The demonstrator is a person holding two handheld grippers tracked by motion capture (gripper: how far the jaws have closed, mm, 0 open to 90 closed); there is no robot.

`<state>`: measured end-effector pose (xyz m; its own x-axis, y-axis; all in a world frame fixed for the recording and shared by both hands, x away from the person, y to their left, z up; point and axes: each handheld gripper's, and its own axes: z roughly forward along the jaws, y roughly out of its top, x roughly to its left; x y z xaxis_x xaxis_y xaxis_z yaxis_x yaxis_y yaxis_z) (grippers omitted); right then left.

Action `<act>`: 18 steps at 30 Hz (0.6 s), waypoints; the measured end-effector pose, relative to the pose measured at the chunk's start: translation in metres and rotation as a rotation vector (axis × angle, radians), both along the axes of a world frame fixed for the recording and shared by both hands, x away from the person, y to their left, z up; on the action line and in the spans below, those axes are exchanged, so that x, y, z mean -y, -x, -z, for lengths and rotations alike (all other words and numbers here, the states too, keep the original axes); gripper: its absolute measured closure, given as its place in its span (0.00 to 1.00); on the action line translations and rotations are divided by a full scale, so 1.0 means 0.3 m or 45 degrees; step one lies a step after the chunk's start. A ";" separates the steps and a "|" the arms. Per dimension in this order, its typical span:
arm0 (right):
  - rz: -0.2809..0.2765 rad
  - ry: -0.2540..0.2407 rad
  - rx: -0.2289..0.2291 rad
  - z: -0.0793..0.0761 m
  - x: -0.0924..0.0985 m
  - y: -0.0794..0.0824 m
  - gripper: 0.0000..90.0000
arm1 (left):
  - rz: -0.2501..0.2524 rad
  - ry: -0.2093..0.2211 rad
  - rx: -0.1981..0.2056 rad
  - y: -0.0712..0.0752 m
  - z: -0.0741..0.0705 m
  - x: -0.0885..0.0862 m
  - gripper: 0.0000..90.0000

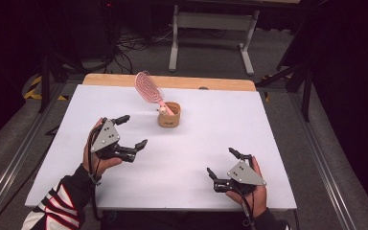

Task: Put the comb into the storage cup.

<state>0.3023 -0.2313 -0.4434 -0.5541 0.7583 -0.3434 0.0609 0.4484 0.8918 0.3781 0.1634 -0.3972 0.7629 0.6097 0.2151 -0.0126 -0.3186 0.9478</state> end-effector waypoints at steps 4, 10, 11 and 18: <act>0.000 0.000 0.001 -0.001 0.001 0.000 0.08 | 0.008 -0.014 0.001 0.017 0.005 -0.003 0.07; 0.003 -0.001 0.006 -0.004 0.002 0.002 0.08 | 0.016 -0.034 0.005 0.039 0.011 -0.010 0.07; 0.005 0.000 0.008 -0.005 0.002 0.002 0.08 | 0.014 -0.044 0.011 0.043 0.011 -0.011 0.07; 0.013 0.011 0.014 -0.005 0.003 0.000 0.08 | 0.013 -0.066 0.010 0.065 0.019 -0.021 0.06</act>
